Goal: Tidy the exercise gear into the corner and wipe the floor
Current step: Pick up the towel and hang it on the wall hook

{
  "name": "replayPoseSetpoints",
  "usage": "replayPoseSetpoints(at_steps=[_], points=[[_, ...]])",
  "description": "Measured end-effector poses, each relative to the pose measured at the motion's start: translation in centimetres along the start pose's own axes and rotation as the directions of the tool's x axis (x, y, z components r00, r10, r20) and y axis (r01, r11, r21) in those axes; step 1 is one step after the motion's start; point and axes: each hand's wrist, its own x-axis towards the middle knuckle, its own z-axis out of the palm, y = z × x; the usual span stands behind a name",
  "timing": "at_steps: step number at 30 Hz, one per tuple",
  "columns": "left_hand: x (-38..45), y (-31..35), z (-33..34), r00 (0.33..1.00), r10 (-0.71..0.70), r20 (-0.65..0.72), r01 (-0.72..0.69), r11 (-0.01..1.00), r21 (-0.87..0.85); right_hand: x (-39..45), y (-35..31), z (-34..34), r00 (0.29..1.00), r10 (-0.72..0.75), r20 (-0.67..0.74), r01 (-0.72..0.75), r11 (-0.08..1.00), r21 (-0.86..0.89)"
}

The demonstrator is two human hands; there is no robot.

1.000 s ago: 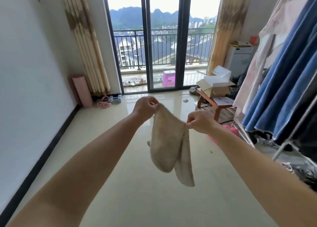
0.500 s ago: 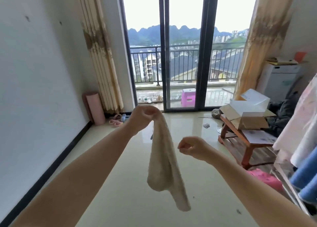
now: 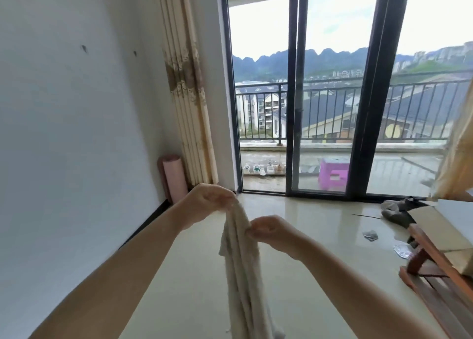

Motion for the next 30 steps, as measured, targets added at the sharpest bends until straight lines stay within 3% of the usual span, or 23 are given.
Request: replayPoseSetpoints(at_steps=[7,11,17,18,22,26,30], points=[[14.5,-7.6,-4.2,0.986,-0.168,-0.005,0.165,0.976,-0.141,15.2,-1.5,-7.0,0.972,-0.074,-0.222,0.055,0.994,-0.090],[21.6,-11.4,-3.7,0.985,-0.174,-0.004,0.171,0.970,-0.174,22.9,-2.6,-11.1,0.942,-0.173,-0.288,0.120,0.974,-0.192],[31.4,-21.5,-0.7,0.876,-0.351,0.329,0.381,0.924,-0.027,35.3,-2.3,-17.9,0.924,-0.204,-0.323,0.159,0.974,-0.161],[33.7,-22.7,0.3,0.871,-0.385,0.305,0.415,0.909,-0.039,37.3,-2.0,-19.0,0.925,-0.209,-0.316,0.168,0.974,-0.153],[45.3,-27.7,3.5,0.916,-0.402,-0.014,0.401,0.916,-0.023,45.5,-0.5,-24.1,0.930,-0.200,-0.308,0.164,0.977,-0.138],[56.0,-29.4,4.6,0.924,-0.375,-0.079,0.383,0.908,0.167,53.6,0.8,-30.7,0.922,-0.187,-0.340,0.158,0.981,-0.112],[64.4,-30.4,1.3,0.927,-0.375,0.025,0.373,0.927,0.047,62.1,3.1,-37.1,0.845,-0.101,-0.524,0.076,0.995,-0.070]])
